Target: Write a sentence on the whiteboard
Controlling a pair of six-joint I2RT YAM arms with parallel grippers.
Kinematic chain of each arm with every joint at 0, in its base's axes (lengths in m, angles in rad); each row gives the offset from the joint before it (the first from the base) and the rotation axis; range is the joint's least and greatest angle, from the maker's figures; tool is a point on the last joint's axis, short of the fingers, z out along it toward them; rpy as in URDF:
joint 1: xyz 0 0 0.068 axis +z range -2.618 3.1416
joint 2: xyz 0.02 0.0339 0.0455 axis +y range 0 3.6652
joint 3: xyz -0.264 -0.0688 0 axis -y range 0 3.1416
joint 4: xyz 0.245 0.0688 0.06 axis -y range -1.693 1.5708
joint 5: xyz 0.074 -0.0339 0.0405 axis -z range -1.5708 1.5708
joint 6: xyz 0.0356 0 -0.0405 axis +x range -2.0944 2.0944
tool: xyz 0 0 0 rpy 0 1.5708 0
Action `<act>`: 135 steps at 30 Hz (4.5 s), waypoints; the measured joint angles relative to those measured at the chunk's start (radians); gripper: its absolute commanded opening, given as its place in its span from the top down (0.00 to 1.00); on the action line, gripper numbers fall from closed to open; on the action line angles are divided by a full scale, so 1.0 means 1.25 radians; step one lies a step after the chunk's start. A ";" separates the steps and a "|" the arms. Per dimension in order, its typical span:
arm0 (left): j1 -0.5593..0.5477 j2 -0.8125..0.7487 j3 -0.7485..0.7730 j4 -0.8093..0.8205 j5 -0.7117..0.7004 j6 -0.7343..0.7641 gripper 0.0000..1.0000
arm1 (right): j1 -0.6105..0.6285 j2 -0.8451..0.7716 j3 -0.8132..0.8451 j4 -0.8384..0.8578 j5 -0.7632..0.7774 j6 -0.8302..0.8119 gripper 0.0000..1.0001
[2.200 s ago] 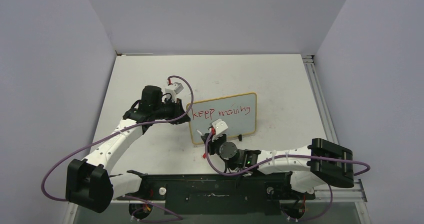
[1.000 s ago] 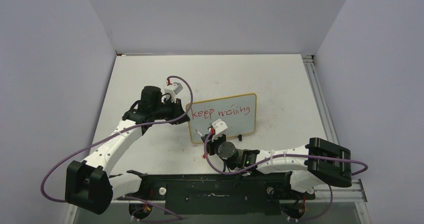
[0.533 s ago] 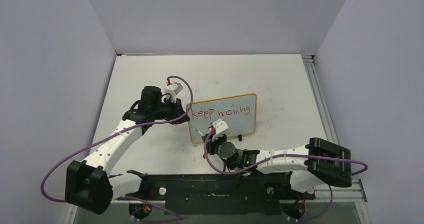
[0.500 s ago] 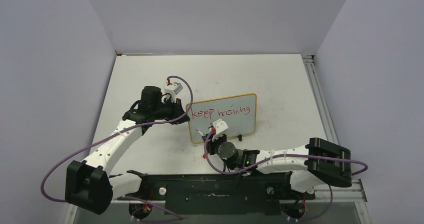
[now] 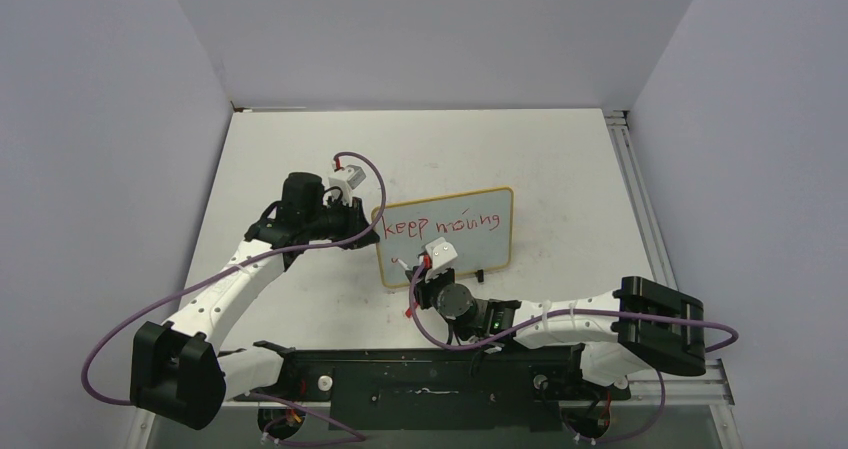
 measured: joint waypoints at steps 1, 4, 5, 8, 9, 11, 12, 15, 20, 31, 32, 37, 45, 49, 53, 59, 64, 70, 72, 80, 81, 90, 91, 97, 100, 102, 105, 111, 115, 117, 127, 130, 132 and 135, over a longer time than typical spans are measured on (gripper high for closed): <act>0.000 0.000 0.000 0.000 0.000 0.000 1.00 | 0.000 0.000 0.000 0.000 0.000 -0.001 0.95; 0.000 0.000 0.000 0.000 0.000 0.000 1.00 | 0.000 0.000 0.000 0.000 0.000 -0.002 0.95; 0.000 0.000 0.000 0.000 0.000 0.000 1.00 | 0.000 0.000 0.000 0.000 0.000 -0.002 0.95; -0.001 0.000 0.000 0.000 0.000 0.000 1.00 | 0.000 0.000 0.000 0.001 0.000 -0.002 0.95; -0.001 0.000 0.000 0.000 -0.001 0.000 1.00 | 0.000 0.000 0.000 0.001 0.001 -0.003 0.95; -0.002 0.000 0.000 0.000 -0.003 0.000 1.00 | 0.000 -0.001 0.000 0.001 0.004 -0.003 0.95; -0.002 0.000 0.000 0.000 -0.003 0.000 1.00 | 0.000 -0.001 0.000 0.001 0.005 -0.003 0.95; -0.002 0.000 0.000 0.000 -0.003 0.000 1.00 | 0.000 -0.005 0.000 0.001 0.010 -0.006 0.95; -0.002 0.000 0.000 0.000 -0.003 0.000 1.00 | 0.000 -0.011 0.000 0.005 0.020 -0.010 0.95; -0.002 0.000 0.000 0.000 -0.003 0.000 1.00 | 0.000 -0.010 0.000 0.005 0.020 -0.009 0.95; -0.002 0.000 0.000 0.000 -0.003 0.000 1.00 | 0.000 -0.010 0.000 0.005 0.020 -0.009 0.95; -0.002 0.000 0.000 0.000 -0.003 0.000 1.00 | 0.000 -0.010 0.000 0.005 0.020 -0.002 0.95; -0.003 0.000 0.000 0.000 -0.003 0.000 1.00 | 0.001 -0.009 0.000 0.004 0.020 0.007 0.95; -0.003 0.000 0.000 -0.001 -0.003 0.000 1.00 | 0.002 -0.009 0.000 0.003 0.020 0.013 0.95; -0.003 0.000 0.000 -0.001 -0.003 0.000 1.00 | 0.004 -0.009 0.000 -0.002 0.020 0.020 0.95; -0.003 0.000 0.000 -0.001 -0.002 0.000 1.00 | 0.010 -0.009 0.000 -0.013 0.021 0.026 0.95; -0.003 0.000 0.000 -0.001 -0.002 0.000 1.00 | 0.012 -0.009 -0.001 -0.020 0.027 0.028 0.95; -0.003 0.000 0.000 -0.001 -0.002 0.000 1.00 | 0.017 -0.009 -0.002 -0.033 0.041 0.031 0.95; -0.003 0.000 0.000 -0.001 -0.002 0.000 1.00 | 0.019 -0.012 -0.004 -0.037 0.044 0.031 0.95; -0.003 0.000 0.000 -0.001 -0.002 0.000 1.00 | 0.046 -0.057 -0.009 -0.047 0.047 0.010 0.95; -0.003 0.000 0.000 -0.001 -0.002 0.000 1.00 | 0.050 -0.065 -0.009 -0.047 0.049 0.005 0.95; -0.003 0.000 0.000 -0.001 -0.002 0.000 1.00 | 0.058 -0.074 -0.009 -0.049 0.094 -0.003 0.95; -0.003 0.000 0.000 -0.001 -0.003 0.000 1.00 | 0.058 -0.074 -0.009 -0.048 0.096 -0.004 0.95; -0.003 0.000 0.000 -0.001 -0.002 0.000 1.00 | 0.053 -0.053 -0.009 -0.048 0.102 -0.009 0.95; -0.003 0.000 0.000 -0.001 -0.002 -0.001 1.00 | 0.052 -0.045 -0.008 -0.048 0.101 -0.013 0.95; -0.003 0.000 0.000 -0.001 -0.002 0.000 1.00 | 0.051 -0.044 -0.006 -0.047 0.101 -0.017 0.95; -0.003 0.000 0.000 -0.001 -0.002 0.000 1.00 | 0.046 -0.044 -0.002 -0.040 0.101 -0.021 0.95; -0.003 0.000 0.000 -0.001 -0.002 0.000 1.00 | 0.035 -0.028 0.004 -0.024 0.096 -0.023 0.95; -0.003 0.000 0.000 -0.001 -0.003 0.000 1.00 | 0.031 -0.017 0.004 -0.024 0.091 -0.024 0.95; -0.003 0.000 0.000 -0.001 -0.003 0.000 1.00 | 0.031 -0.014 0.006 -0.023 0.089 -0.023 0.95; -0.003 0.000 0.000 -0.001 -0.003 0.000 1.00 | 0.031 -0.010 0.006 -0.025 0.086 0.000 0.95; -0.003 0.000 0.000 -0.001 -0.003 0.000 1.00 | 0.031 -0.010 0.005 -0.031 0.086 0.016 0.95; -0.003 0.000 0.000 -0.001 -0.002 0.000 1.00 | 0.031 -0.010 0.004 -0.033 0.086 0.025 0.95; -0.003 0.000 0.000 -0.001 -0.002 0.000 1.00 | 0.033 -0.010 0.000 -0.037 0.086 0.043 0.95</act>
